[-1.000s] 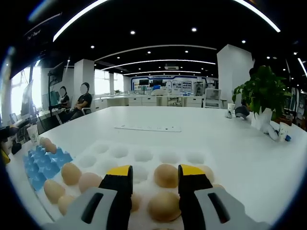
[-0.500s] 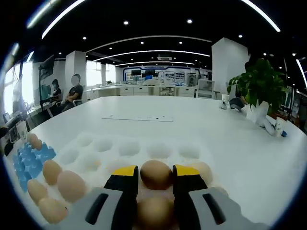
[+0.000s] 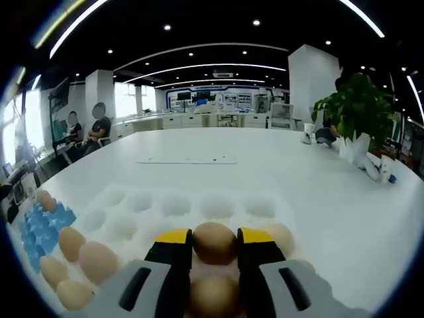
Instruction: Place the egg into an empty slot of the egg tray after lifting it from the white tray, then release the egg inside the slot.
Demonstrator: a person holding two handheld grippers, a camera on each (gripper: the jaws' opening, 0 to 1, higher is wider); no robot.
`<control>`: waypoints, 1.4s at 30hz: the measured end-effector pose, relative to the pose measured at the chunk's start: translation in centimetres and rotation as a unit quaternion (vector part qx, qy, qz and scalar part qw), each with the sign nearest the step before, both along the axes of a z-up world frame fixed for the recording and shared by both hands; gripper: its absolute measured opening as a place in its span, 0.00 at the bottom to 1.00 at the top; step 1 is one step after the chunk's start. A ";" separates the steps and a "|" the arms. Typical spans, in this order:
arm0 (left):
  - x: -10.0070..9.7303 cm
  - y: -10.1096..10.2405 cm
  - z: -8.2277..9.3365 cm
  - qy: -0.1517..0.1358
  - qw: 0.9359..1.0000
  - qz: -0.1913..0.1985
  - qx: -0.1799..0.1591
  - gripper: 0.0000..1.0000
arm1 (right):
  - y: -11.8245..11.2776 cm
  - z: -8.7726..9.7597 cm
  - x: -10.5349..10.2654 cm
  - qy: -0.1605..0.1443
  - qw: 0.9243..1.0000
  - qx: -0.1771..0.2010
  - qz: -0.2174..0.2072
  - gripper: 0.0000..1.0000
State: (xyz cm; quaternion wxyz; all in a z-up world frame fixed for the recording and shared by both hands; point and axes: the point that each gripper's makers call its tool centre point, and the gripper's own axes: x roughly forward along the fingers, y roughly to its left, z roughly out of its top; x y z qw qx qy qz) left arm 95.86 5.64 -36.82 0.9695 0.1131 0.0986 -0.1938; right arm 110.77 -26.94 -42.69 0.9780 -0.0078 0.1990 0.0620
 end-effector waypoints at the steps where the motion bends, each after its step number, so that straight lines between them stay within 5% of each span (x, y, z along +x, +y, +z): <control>1: 0.0 0.0 0.0 0.000 1.000 0.000 0.001 0.95 | 0.0 0.0 0.0 0.000 1.000 -0.001 0.001 0.28; 16: 0.2 0.0 0.0 0.002 1.000 0.000 0.002 0.95 | -0.1 0.6 -0.1 -0.022 0.999 0.020 -0.010 0.27; 42: 0.5 -0.5 -0.1 0.003 1.000 -0.008 0.003 0.94 | 1.8 5.3 -0.5 -0.082 0.996 0.036 0.019 0.26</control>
